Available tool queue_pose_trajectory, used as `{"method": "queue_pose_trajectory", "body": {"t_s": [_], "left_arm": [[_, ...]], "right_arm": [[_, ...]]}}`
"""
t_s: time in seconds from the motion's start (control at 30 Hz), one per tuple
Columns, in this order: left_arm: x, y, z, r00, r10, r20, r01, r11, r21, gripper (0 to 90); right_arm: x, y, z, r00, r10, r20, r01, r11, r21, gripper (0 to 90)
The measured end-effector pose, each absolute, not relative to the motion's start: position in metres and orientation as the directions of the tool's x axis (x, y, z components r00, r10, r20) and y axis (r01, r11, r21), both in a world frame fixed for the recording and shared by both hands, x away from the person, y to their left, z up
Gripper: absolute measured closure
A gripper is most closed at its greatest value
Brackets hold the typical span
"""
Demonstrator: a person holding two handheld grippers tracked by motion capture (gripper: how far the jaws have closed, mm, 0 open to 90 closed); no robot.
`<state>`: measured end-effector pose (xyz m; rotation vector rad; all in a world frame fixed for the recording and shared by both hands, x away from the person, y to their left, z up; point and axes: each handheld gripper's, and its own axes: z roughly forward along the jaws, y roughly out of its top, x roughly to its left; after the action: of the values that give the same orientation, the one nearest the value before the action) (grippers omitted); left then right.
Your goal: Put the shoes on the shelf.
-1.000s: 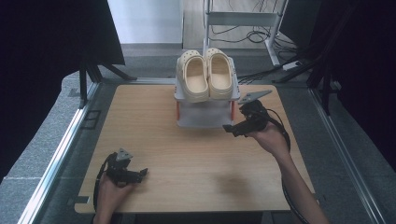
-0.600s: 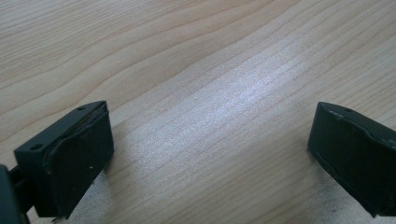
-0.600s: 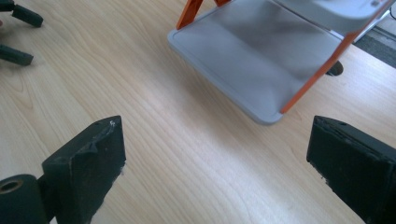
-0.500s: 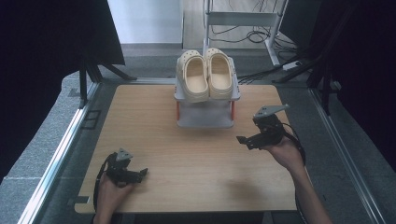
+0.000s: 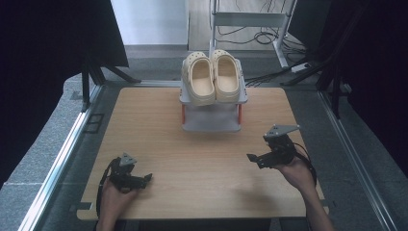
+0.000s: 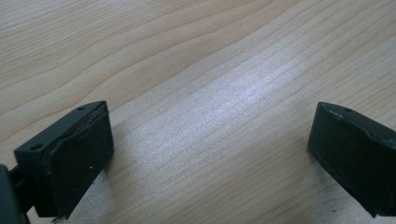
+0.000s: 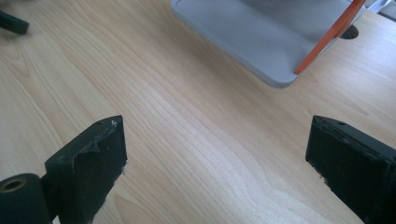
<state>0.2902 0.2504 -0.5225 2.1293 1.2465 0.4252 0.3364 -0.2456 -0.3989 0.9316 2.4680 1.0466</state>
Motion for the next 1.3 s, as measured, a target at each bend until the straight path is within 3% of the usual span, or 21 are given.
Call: {"method": "queue_pose_trajectory", "body": {"t_s": [1.3], "left_arm": [[0.290, 0.250, -0.523, 0.501, 0.865, -0.036, 0.662, -0.356, 0.660, 0.1]], "right_arm": [[0.320, -0.242, -0.519, -0.714, 0.700, 0.011, 0.505, 0.504, 0.701, 2.2]]}}
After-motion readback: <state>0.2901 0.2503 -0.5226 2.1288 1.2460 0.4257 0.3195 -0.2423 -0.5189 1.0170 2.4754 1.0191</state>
